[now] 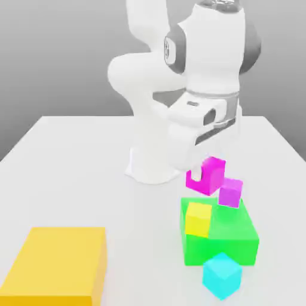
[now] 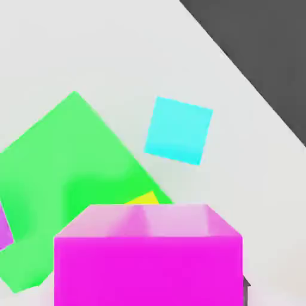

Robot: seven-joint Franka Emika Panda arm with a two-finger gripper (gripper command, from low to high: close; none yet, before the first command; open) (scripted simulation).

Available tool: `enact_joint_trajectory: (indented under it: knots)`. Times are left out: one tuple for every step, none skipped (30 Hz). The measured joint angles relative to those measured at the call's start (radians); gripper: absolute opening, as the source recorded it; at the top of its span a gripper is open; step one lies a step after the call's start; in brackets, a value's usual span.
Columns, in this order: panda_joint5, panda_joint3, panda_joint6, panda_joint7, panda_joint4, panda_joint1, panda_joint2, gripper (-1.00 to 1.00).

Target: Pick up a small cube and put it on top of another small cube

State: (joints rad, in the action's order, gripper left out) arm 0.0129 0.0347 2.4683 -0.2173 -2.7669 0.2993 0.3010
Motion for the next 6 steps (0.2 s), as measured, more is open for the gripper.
enact_joint_trajectory:
  knots:
    - [-0.001,0.0,0.039,0.0,-0.01,0.0,-0.031,-1.0]
    - [-0.002,0.0,0.081,0.0,-0.02,0.0,-0.063,-1.0]
    - [-0.001,0.002,0.115,0.0,-0.028,0.001,-0.091,1.0]
    - [-0.001,0.002,0.115,0.0,-0.028,0.001,-0.091,1.0]
    - [-0.001,0.002,0.115,0.0,-0.028,0.001,-0.091,1.0]
    - [-0.001,0.002,0.115,0.0,-0.028,0.001,-0.091,1.0]
